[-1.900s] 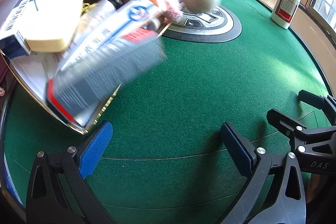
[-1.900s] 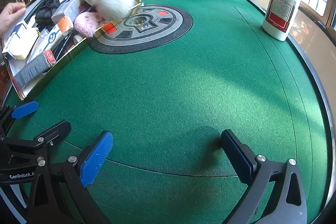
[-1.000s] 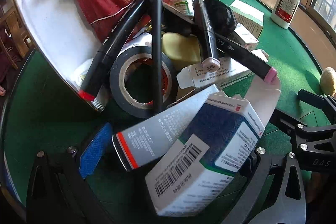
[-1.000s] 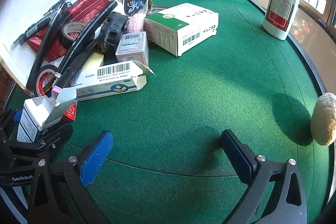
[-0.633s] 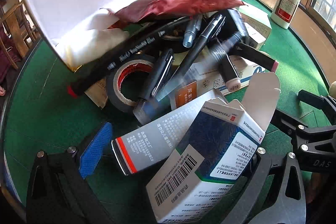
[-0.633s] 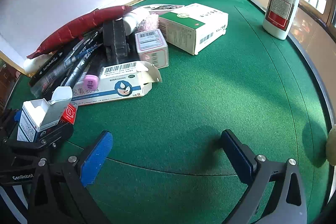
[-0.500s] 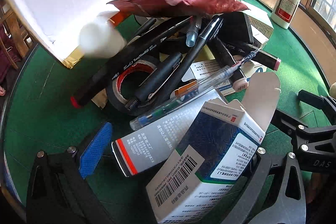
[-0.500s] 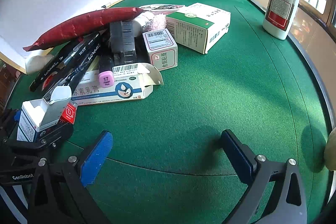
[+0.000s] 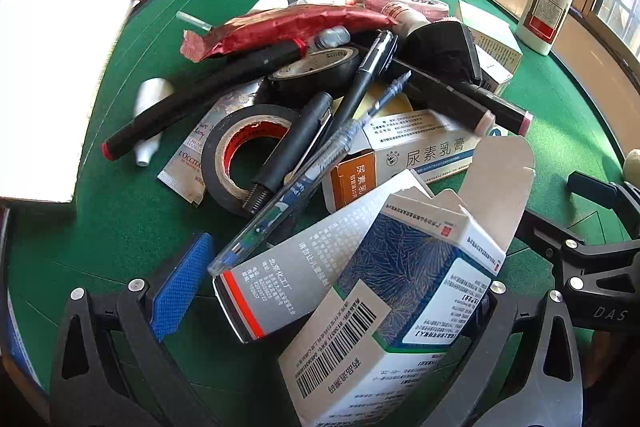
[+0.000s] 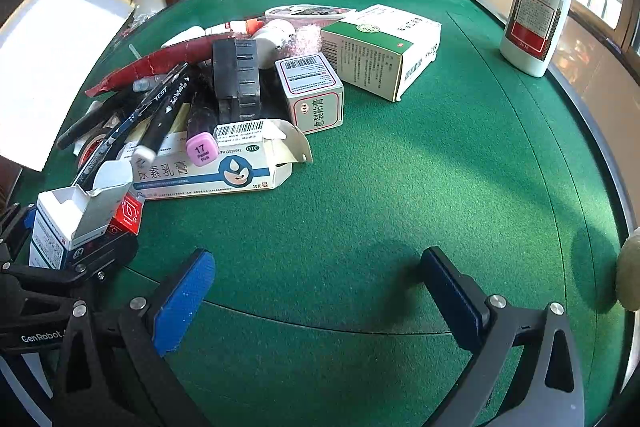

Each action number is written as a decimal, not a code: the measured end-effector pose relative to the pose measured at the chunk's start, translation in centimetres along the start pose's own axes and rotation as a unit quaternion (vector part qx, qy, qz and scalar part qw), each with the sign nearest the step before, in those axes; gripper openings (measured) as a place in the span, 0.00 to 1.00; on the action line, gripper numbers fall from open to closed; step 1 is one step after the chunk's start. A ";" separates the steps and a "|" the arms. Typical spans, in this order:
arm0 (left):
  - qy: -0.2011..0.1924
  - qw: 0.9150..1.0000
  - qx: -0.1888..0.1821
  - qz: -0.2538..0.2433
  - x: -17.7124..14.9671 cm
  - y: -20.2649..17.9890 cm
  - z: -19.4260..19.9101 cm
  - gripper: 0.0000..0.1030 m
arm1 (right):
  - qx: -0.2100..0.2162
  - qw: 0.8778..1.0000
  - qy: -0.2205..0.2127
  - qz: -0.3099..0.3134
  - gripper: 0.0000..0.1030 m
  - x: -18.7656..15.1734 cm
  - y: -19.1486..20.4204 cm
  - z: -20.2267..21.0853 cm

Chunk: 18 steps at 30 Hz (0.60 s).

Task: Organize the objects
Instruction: 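Grasp the white fuzzy ball with the right tool while the left tool grasps the white-blue medicine box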

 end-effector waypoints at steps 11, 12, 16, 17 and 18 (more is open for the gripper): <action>0.000 1.000 -0.001 -0.001 2.1 3.5 4.7 1.00 | -0.002 1.000 0.001 0.003 1.00 -0.1 -0.1 0.1; 0.000 1.000 -0.001 -0.001 2.6 4.1 5.8 1.00 | -0.003 1.000 0.003 0.007 1.00 -0.1 -0.1 0.1; 0.000 1.000 -0.001 -0.002 3.0 5.1 6.9 1.00 | 0.008 0.999 0.006 0.036 0.99 -0.6 -0.2 0.4; 0.001 1.000 -0.001 -0.002 3.3 5.5 7.6 1.00 | 0.024 0.999 -0.004 0.022 0.99 -0.8 -0.6 1.4; 0.001 1.000 -0.001 -0.002 2.3 4.6 5.5 1.00 | 0.031 0.999 -0.016 0.009 0.99 -0.7 -1.4 2.4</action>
Point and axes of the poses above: each gripper's, at about its wrist camera, not at the fingertips, and z roughly against the way its jaws point, y to its left, x to its top, the point moved 9 cm from there along -z, roughly the way its jaws point, and after that the axes turned 2 degrees about -x, right-handed, at the moved point
